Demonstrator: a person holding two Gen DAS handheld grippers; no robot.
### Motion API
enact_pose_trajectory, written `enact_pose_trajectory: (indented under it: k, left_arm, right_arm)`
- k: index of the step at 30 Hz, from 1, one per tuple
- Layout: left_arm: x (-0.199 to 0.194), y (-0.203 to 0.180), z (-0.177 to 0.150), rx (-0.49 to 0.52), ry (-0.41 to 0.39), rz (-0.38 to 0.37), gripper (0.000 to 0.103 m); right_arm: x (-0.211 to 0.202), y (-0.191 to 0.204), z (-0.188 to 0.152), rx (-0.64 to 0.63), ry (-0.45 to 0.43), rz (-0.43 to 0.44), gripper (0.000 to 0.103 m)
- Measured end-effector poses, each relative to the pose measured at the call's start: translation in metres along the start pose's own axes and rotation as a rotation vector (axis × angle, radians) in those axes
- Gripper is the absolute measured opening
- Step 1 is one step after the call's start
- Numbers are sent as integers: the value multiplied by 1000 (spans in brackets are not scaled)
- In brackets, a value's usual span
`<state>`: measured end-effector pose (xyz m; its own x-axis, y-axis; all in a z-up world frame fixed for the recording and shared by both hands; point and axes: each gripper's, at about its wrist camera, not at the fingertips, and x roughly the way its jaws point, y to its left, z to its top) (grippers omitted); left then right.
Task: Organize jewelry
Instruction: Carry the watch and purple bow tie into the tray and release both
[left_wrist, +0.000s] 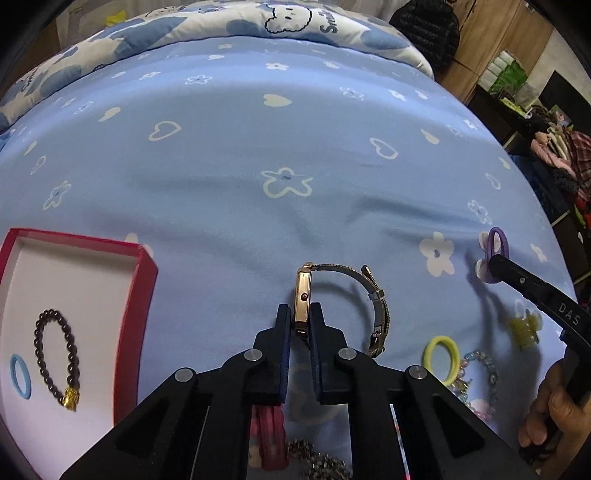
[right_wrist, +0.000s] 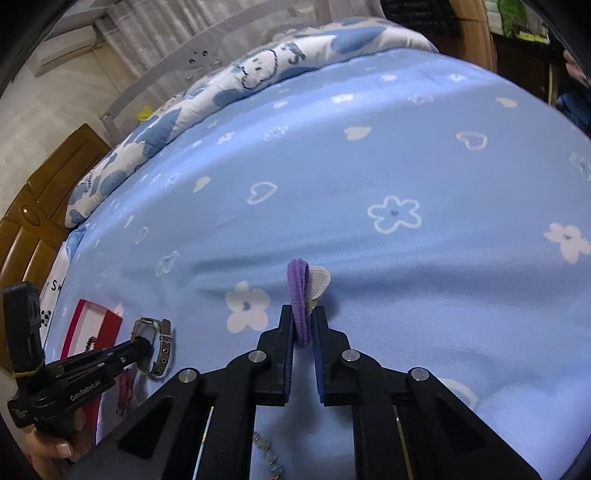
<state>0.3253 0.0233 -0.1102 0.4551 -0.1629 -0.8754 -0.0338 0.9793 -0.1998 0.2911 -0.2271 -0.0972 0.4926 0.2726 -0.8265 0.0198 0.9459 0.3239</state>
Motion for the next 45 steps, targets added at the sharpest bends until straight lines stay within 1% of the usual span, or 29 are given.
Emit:
enact_pose_trajectory:
  k: [4,9,16,24,30,36,45]
  left_arm:
    - [-20,4,-8,-19,-30,-21,8]
    - [-53,13,-27,-38,-67,-27,8]
    - [-102,40,-59,-83,-108,-5,8]
    - [-152,80,-95,-164,-148,34,8]
    - [-175,108,-115,-227,-165,70,8]
    - [-189,133,-130,-279,-169,104,8]
    - [-201,158,-138,-320,-179,143,8]
  right_arm:
    - [-19,13,-3,-27,-23,35,8]
    - [-34,33,-14,-50,-23,93,8]
    - [-47,70,-34,-78,-5,183,8]
    - [-47,119,-60,-137,43,267,8]
    - [-45,154,-75,-181,73,320,8]
    - [-38,192,-88,-228,104,362,8]
    - [-21,249,-102,-308,144,404,8]
